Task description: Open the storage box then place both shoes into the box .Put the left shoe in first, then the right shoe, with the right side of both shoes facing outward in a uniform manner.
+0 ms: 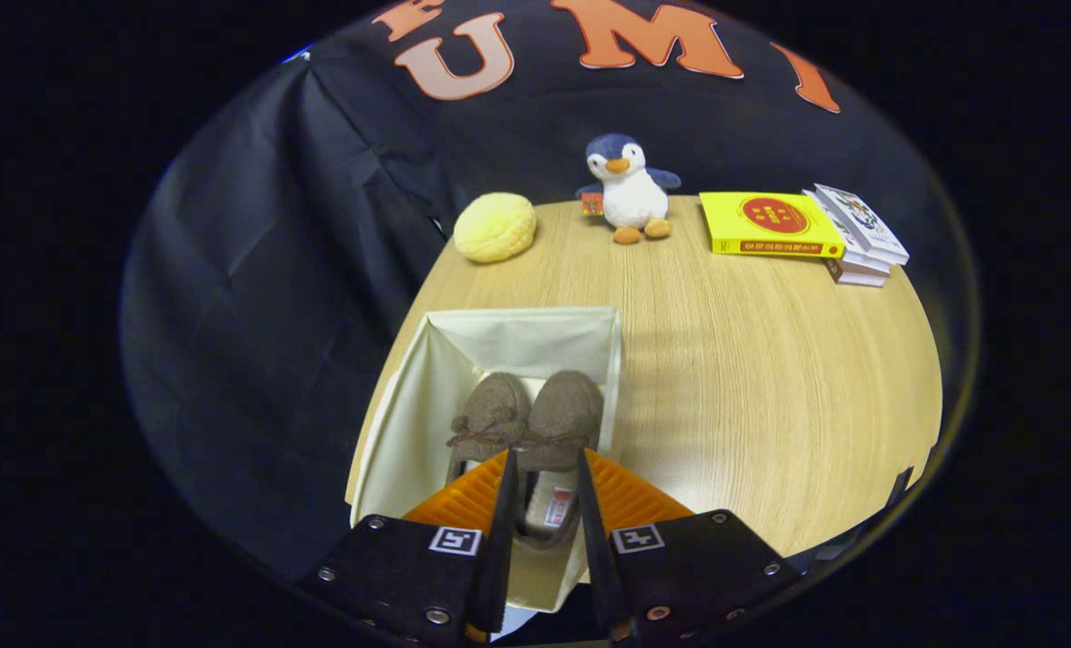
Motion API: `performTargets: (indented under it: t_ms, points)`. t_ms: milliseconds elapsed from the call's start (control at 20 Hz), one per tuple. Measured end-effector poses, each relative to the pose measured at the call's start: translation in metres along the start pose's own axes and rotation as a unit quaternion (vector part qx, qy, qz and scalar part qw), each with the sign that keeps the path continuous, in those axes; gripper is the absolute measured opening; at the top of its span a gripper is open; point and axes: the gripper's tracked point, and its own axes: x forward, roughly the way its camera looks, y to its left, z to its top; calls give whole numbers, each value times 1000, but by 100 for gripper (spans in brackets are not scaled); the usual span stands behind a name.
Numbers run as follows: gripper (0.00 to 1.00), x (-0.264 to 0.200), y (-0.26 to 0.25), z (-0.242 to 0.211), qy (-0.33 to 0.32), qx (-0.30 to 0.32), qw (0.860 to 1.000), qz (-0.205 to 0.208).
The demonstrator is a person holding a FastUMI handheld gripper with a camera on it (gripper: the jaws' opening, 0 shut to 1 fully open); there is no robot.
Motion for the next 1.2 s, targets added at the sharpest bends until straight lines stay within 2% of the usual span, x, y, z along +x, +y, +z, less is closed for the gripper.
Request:
performTargets:
  t_ms: [250, 450, 700, 950, 1050, 1200]
  points:
    - [56, -50, -50, 61, -117, -5, 993, 10]
    - [69, -95, -100, 106, -217, -5, 976, -5]
    - [77, -155, -158, 151, -333, -20, 942, -33]
    - [85, -198, -203, 175, -406, -29, 912, -57]
    - [87, -208, -220, 176, -421, -42, 903, -73]
    - [88, -222, -233, 175, -430, -43, 898, -85]
